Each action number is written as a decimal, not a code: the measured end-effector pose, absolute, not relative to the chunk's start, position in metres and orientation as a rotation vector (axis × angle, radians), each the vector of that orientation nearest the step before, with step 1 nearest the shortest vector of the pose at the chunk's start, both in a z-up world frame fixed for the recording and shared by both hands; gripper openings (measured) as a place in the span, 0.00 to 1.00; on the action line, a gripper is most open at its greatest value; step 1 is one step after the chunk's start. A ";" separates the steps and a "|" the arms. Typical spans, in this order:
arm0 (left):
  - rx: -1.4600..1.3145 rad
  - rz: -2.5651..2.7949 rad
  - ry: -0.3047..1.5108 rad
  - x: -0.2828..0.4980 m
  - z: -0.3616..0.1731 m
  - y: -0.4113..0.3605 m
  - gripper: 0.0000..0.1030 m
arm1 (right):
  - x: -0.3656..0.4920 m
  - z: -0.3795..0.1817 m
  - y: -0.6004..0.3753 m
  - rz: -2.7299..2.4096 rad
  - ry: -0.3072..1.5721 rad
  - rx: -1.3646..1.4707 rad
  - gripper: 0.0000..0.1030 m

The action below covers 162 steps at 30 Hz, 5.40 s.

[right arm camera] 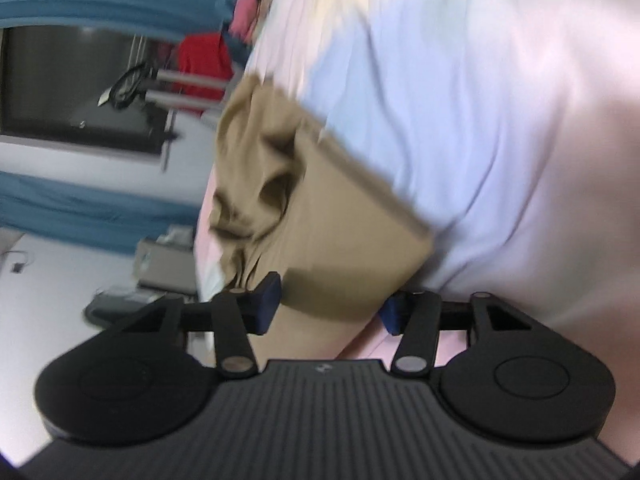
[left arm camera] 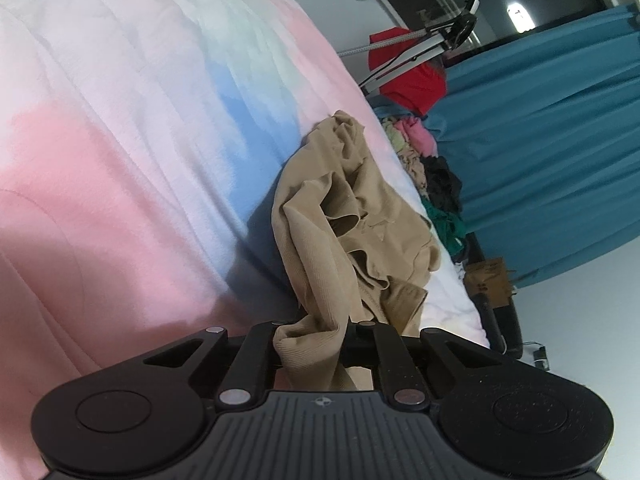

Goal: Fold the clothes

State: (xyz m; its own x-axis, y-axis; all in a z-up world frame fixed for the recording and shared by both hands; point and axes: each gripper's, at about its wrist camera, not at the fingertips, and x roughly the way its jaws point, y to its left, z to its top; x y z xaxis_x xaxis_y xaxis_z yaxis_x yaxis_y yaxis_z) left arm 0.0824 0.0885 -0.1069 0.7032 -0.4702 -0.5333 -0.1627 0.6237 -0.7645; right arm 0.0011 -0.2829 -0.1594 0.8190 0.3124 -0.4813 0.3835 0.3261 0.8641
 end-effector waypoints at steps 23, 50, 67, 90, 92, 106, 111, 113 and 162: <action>-0.921 -0.312 0.703 -0.050 0.002 0.120 0.06 | -0.092 -0.024 -0.296 0.156 0.491 1.106 0.07; -0.860 -0.115 0.846 0.070 -0.036 0.112 0.09 | 0.038 -0.072 -0.281 -0.032 0.539 1.128 0.06; -0.594 -0.095 0.832 0.130 -0.085 0.089 0.19 | 0.103 -0.142 -0.292 0.010 0.648 1.035 0.08; -0.067 -0.124 0.694 0.095 -0.065 0.031 0.83 | 0.091 -0.089 -0.213 0.202 0.605 0.363 0.37; -0.030 -0.118 0.713 0.099 -0.074 0.026 0.83 | 0.098 -0.094 -0.207 0.187 0.625 0.327 0.37; 0.027 -0.142 0.672 0.063 -0.064 0.021 0.83 | 0.057 -0.078 -0.199 0.177 0.590 0.289 0.37; 0.025 -0.165 0.675 0.027 -0.052 0.022 0.83 | 0.021 -0.067 -0.190 0.163 0.584 0.245 0.37; 0.015 -0.128 0.722 0.023 -0.056 0.023 0.86 | 0.013 -0.067 -0.185 0.151 0.582 0.220 0.37; -0.754 -0.157 0.868 0.021 -0.096 0.090 0.40 | 0.002 -0.076 -0.205 0.167 0.626 0.508 0.39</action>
